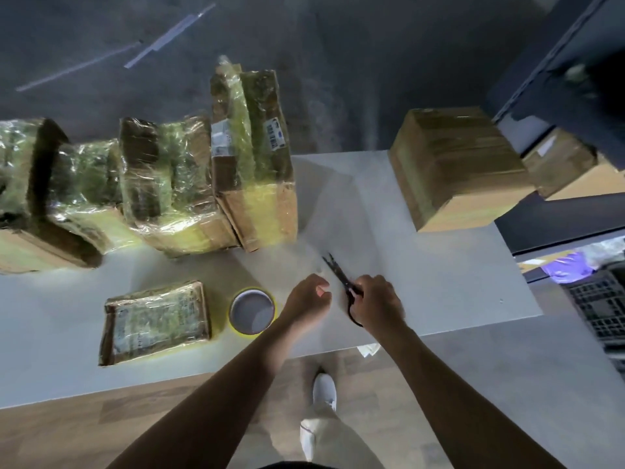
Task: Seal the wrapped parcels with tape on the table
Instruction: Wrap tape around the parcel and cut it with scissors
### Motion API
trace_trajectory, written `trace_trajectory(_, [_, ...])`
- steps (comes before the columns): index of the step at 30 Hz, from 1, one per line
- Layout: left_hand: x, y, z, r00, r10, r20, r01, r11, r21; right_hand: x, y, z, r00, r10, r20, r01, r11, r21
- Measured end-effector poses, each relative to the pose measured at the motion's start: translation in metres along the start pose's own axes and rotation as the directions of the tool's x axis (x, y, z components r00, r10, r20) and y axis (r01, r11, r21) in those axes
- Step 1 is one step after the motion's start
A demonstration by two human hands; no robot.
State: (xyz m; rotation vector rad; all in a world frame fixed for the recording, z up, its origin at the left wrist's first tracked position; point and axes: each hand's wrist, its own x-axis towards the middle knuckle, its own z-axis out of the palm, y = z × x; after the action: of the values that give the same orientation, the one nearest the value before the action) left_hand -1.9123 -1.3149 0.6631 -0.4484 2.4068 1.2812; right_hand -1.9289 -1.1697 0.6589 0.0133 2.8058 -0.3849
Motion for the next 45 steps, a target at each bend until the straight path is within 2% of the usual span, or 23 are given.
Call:
trace_trajectory(4, [0.002, 0.012, 0.014, 0.998, -0.048, 0.049, 0.048, 0.999, 0.001, 0.0, 0.015, 0.008, 0.992, 0.045, 0.114, -0.036, 0.996, -0.078])
trace_trajectory(8, [0.002, 0.02, 0.02, 0.999, -0.031, 0.032, 0.029, 0.999, 0.043, 0.003, 0.014, 0.016, 0.993, 0.004, 0.116, 0.016, 0.986, -0.164])
trace_trajectory(13, [0.004, 0.017, 0.016, 0.997, -0.071, -0.01, 0.071, 0.997, -0.013, 0.007, 0.006, 0.012, 0.988, -0.016, 0.151, 0.04, 0.987, -0.153])
trace_trajectory(16, [0.0, 0.01, 0.005, 0.992, -0.055, -0.115, 0.053, 0.998, -0.018, 0.004, 0.001, 0.002, 0.977, -0.079, 0.199, 0.099, 0.991, -0.088])
trace_trajectory(20, [-0.011, -0.009, -0.015, 0.954, -0.037, -0.298, 0.051, 0.998, 0.039, 0.002, -0.026, -0.014, 0.923, -0.202, 0.328, 0.193, 0.979, 0.059])
trace_trajectory(22, [-0.022, -0.022, -0.026, 0.922, 0.024, -0.387, 0.032, 0.99, 0.137, 0.003, -0.046, -0.023, 0.89, -0.265, 0.37, 0.246, 0.964, 0.097])
trace_trajectory(24, [-0.037, -0.037, -0.039, 0.894, 0.156, -0.419, -0.05, 0.966, 0.253, 0.005, -0.064, -0.032, 0.857, -0.323, 0.402, 0.297, 0.946, 0.127])
trace_trajectory(26, [-0.052, -0.052, -0.053, 0.903, 0.253, -0.347, -0.098, 0.908, 0.407, 0.007, -0.079, -0.041, 0.822, -0.373, 0.431, 0.344, 0.927, 0.147])
trace_trajectory(29, [-0.069, -0.069, -0.066, 0.953, 0.234, -0.195, -0.052, 0.755, 0.654, 0.011, -0.096, -0.047, 0.784, -0.42, 0.457, 0.424, 0.9, 0.099])
trace_trajectory(32, [-0.072, -0.086, -0.073, 0.974, 0.206, -0.096, -0.058, 0.636, 0.77, 0.013, -0.112, -0.047, 0.759, -0.434, 0.485, 0.505, 0.863, -0.019])
trace_trajectory(34, [-0.071, -0.092, -0.077, 0.964, 0.262, -0.039, -0.119, 0.561, 0.819, 0.013, -0.122, -0.046, 0.745, -0.438, 0.503, 0.553, 0.827, -0.098])
trace_trajectory(36, [-0.07, -0.088, -0.082, 0.963, 0.261, 0.066, -0.19, 0.487, 0.852, 0.012, -0.132, -0.049, 0.75, -0.421, 0.51, 0.572, 0.8, -0.18])
trace_trajectory(38, [-0.067, -0.088, -0.085, 0.96, 0.263, 0.093, -0.204, 0.431, 0.879, 0.009, -0.143, -0.052, 0.766, -0.389, 0.512, 0.567, 0.785, -0.252])
trace_trajectory(41, [-0.063, -0.097, -0.083, 0.944, 0.301, 0.138, -0.259, 0.411, 0.874, 0.007, -0.157, -0.057, 0.774, -0.353, 0.525, 0.57, 0.748, -0.338])
trace_trajectory(45, [-0.064, -0.106, -0.089, 0.874, 0.407, 0.265, -0.424, 0.372, 0.826, 0.005, -0.176, -0.066, 0.761, -0.325, 0.561, 0.588, 0.71, -0.387])
